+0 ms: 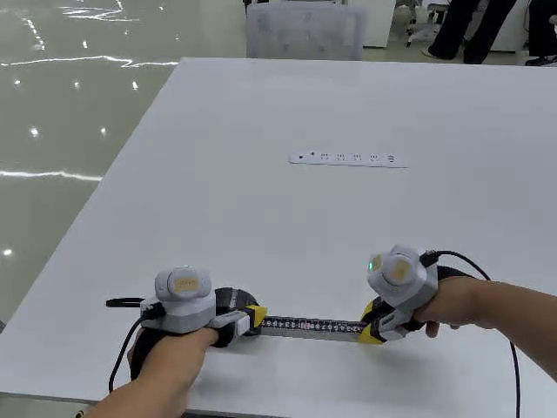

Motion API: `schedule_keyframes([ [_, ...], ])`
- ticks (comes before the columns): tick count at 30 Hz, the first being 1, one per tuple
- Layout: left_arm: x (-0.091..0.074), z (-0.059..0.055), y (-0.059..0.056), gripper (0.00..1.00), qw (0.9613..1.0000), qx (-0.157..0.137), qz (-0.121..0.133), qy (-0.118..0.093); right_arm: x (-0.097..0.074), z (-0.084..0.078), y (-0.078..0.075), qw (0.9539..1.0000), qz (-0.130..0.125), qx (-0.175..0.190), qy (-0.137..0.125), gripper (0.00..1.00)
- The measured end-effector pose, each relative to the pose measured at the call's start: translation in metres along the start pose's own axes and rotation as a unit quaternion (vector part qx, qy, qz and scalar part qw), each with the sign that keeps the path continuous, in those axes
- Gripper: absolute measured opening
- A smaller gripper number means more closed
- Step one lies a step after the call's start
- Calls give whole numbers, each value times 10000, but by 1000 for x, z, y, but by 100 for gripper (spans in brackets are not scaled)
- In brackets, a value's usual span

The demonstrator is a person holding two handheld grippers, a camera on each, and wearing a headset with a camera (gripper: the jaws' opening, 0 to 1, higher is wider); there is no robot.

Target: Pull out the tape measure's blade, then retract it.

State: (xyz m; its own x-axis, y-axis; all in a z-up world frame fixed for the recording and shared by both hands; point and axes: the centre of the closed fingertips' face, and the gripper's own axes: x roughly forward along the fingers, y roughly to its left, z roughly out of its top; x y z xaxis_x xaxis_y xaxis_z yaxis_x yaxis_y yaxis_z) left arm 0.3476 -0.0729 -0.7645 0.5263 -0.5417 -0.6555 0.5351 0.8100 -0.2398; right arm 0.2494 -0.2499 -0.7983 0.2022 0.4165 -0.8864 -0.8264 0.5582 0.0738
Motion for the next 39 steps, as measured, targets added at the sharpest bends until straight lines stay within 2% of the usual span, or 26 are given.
schedule_keyframes([
  [39,0,0,1,59,10000,-43,-6,-27,11,21,4,9999,8,-5,-109,14],
])
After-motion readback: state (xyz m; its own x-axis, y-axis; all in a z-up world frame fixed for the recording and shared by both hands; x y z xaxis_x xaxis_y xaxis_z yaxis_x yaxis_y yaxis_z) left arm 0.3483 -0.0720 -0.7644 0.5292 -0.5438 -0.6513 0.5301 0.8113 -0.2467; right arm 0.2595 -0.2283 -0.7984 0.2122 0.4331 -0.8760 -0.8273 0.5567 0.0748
